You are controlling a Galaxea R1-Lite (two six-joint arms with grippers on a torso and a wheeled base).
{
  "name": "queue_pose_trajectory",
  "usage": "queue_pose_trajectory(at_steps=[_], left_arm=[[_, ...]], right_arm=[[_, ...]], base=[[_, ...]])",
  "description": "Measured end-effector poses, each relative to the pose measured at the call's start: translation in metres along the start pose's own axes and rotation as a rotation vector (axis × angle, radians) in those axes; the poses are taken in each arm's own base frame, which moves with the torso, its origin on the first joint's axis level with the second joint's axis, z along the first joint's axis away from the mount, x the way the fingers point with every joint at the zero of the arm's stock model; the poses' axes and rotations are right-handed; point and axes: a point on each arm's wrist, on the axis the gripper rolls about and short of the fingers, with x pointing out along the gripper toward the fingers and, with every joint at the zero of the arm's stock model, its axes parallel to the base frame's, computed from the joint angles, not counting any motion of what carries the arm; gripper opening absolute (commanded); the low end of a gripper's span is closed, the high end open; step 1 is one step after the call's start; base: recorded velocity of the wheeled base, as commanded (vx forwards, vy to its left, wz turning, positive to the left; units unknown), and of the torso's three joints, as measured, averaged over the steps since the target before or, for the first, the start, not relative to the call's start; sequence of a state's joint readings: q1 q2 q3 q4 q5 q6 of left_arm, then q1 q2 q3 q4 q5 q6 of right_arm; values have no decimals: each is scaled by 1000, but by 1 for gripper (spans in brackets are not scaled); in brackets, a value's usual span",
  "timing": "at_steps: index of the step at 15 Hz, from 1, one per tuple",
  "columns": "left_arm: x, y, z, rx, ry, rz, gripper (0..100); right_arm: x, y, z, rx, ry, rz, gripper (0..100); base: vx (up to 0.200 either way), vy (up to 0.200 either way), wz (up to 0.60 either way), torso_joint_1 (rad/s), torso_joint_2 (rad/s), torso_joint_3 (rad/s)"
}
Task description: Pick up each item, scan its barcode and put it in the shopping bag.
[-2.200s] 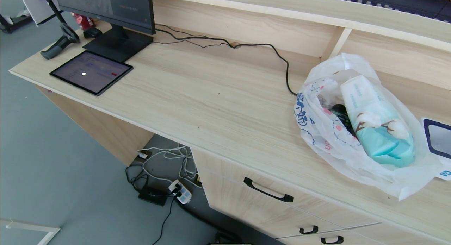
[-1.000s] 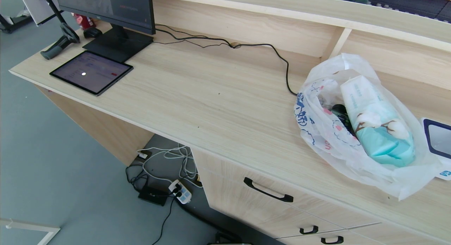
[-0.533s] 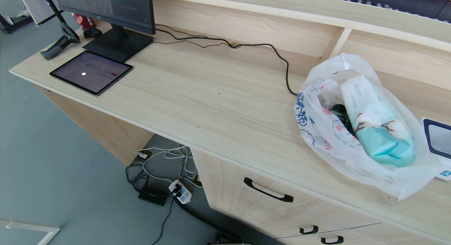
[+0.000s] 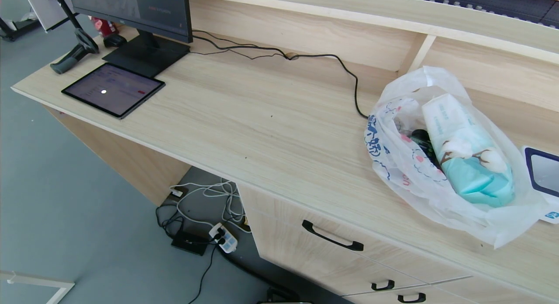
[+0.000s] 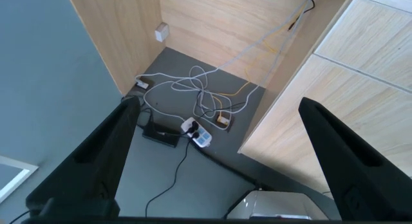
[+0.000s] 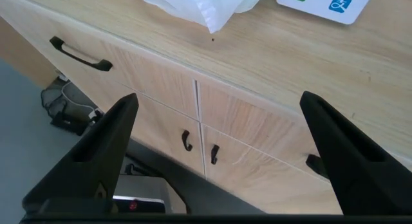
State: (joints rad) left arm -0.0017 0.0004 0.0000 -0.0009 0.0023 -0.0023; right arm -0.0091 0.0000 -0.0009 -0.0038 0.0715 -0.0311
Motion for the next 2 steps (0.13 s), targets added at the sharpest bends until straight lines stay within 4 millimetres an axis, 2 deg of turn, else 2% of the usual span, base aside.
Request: queue_pose_trajectory(at_steps=[2], left_arm=[[0, 0, 0, 0, 0, 0, 100]], right_arm=[[0, 0, 0, 1, 0, 0, 100]], base=[[0, 0, 0, 0, 0, 0]])
